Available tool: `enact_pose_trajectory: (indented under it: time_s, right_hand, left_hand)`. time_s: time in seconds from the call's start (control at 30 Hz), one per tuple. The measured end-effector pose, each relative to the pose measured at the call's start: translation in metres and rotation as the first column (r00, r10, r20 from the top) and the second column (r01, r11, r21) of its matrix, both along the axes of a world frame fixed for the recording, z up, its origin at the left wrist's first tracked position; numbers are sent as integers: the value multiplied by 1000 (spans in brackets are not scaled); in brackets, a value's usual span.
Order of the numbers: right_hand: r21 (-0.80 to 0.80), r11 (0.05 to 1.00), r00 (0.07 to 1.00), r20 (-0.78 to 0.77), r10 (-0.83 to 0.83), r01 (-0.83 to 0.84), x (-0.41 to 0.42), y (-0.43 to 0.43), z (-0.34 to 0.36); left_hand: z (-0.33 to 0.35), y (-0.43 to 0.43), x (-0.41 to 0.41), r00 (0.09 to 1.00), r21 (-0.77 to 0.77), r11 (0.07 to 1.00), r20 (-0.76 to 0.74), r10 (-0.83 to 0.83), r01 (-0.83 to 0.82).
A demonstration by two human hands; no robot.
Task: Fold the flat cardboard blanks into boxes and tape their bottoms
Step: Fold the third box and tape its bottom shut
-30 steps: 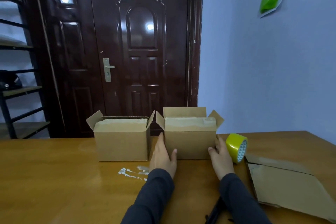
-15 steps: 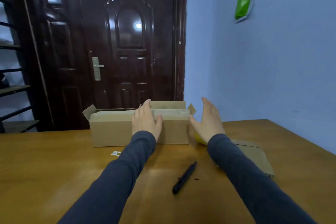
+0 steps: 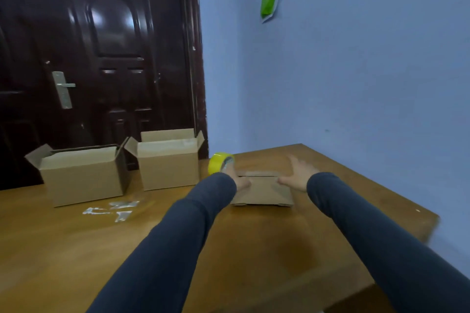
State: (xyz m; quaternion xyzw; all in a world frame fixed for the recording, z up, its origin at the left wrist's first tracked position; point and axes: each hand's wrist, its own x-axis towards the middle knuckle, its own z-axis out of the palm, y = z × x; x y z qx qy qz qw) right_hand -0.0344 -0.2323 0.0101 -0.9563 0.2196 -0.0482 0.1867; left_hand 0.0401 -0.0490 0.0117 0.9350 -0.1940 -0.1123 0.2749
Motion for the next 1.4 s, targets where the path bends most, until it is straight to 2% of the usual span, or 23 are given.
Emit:
enact_pose_trajectory:
  time_s: [0.1,0.17,0.23,0.4,0.57,0.63,0.73,0.87,0.97,1.1,1.2,1.33,1.4]
  right_hand:
    - [161,986,994,-112,-20,38,-8,-20,-34]
    - [244,969,993,-116,-17,45,-9,-27,-52]
    - [298,954,998,-67,-16,35,-7,-28,-60]
    - [426,904,992,97,-81,32,0,-35,-54]
    - [578,814,967,174,-187,53,-1,-45,-39]
    - [617,786,958,207,-199,30,-3,-43,-31]
    - [652,758,946,253,-205,-10,-8,-34,-20]
    - [576,816,946,289,-146,-50,-8,-11,-3]
    - [505,856,933,350,-83,-113,-3,17,11]
    - [473,859,874,481,-64,-198,13,66,26]
    - [556,796,857,507,-97,-239,33,103,35]
    - [722,617,879,466,-100,-312,65,162,37]
    - [741,579,889,454,-61,-339,77,197,35]
  left_hand:
    - [-13,-15,-14,999,175,984,-50,-10,18]
    - [-19,-20,-15,999,178,984,-50,5,4]
    - [-22,-23,-15,998,109,994,-48,31,-26]
    - [-19,-29,-10,988,-188,971,-55,142,-150]
    - [12,-34,-12,991,-484,873,79,110,-58]
    - [29,-36,-17,981,-522,853,169,93,9]
    - [53,-33,-22,944,-483,868,324,55,115]
    - [84,-6,-25,860,-323,933,510,30,159]
    - [96,26,-23,827,-293,946,560,54,137]
    - [111,90,-18,815,-195,976,578,35,96]
    - [118,150,-15,837,-206,977,544,66,57]
    - [115,226,-13,830,-143,990,554,73,9]
    - [112,261,-12,819,-116,993,565,95,-35]
